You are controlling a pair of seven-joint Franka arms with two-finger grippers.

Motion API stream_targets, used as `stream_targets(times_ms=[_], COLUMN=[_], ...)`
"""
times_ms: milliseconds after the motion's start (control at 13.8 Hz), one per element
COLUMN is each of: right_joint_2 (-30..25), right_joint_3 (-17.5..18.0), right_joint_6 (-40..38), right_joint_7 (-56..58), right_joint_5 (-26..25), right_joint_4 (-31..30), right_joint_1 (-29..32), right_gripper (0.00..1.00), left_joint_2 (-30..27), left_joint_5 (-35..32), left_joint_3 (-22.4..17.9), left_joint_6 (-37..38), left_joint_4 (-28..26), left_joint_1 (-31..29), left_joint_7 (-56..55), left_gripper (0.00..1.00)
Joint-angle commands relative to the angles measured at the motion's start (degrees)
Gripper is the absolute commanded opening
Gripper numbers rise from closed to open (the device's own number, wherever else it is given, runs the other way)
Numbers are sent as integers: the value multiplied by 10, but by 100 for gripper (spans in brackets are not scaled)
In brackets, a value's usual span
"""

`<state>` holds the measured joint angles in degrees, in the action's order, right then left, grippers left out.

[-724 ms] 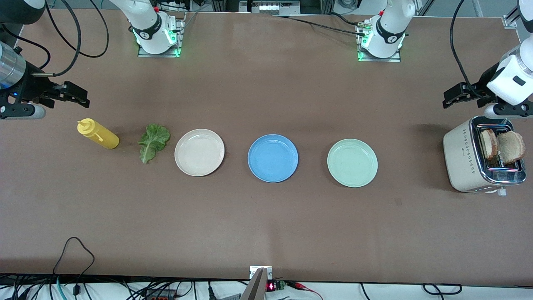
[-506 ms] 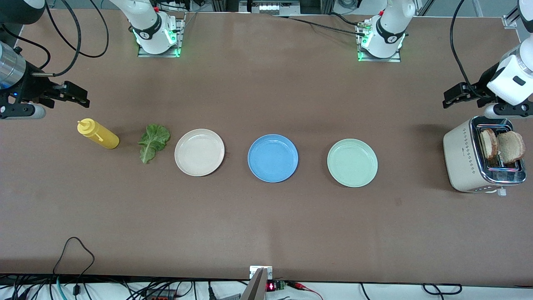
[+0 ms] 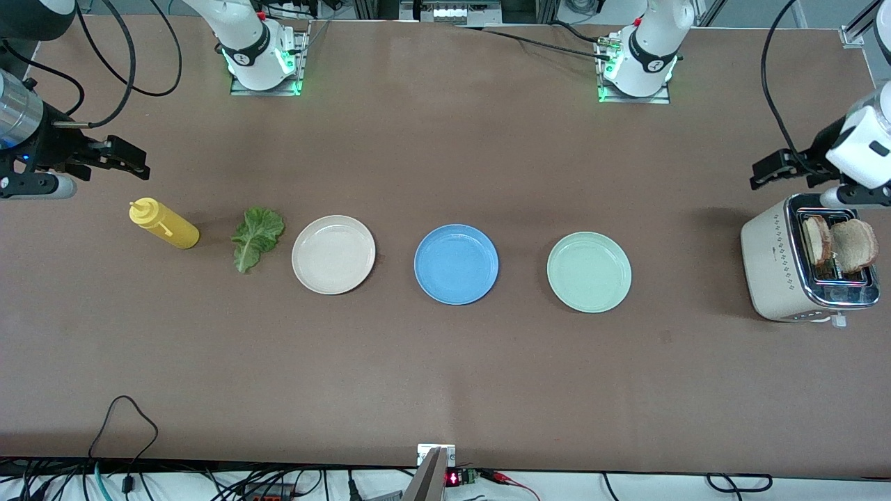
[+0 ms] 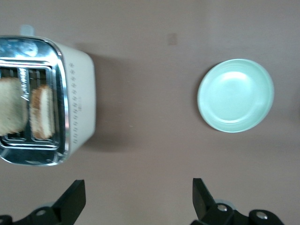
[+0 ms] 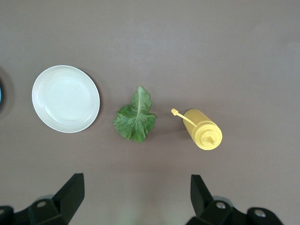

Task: Make sandwich in blue plate with both arms
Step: 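Move the left gripper to the toaster while the right gripper reaches the lettuce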

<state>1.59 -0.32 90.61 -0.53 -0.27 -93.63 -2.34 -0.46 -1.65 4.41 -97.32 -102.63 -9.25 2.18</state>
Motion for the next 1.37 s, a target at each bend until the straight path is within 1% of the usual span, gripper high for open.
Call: stream_targets(times_ms=[0,217,362,579,651,868,1013,1158,1230,1302], right_joint_2=[-2,-2,-2,-1,-1,4,10,15,20,26], right_joint_3=[1,0,0,0,0,0,0,0,0,0], right_joint_6=[-7,-7,-5,-7,-7,-7,-8,-7,-7,-7], right_joint_7=[-4,-4,-4,-4,-4,-4,-3,0,4,7], right_joint_5=[-2,-1,-1,-1,-1,-1,-2,-2,-3,-4], right_joint_4=[6,6,6,6,6,6,6,6,6,6], right_joint_1=[1,2,2,2,2,2,2,1,1,0], right_gripper=[100,100,100,100,100,100,100,100,100,100], left_joint_2=[39,86,113,143,150,161,172,179,185,191], left_joint_5=[-17,-18,-21,-41,-42,-42,-42,-42,-42,-42], left_joint_3=[1,0,0,0,0,0,0,0,0,0], left_joint_6=[-33,-88,-120,-130,-130,-130,-130,-130,-131,-129], left_joint_4=[0,-1,0,0,0,-1,0,1,5,15], left_joint_1=[-48,-104,-122,-127,-132,-143,-150,-158,-160,-164], left_joint_7=[61,143,184,197,198,199,199,199,199,199], left_gripper=[100,100,100,99,94,88,80,71,64,56])
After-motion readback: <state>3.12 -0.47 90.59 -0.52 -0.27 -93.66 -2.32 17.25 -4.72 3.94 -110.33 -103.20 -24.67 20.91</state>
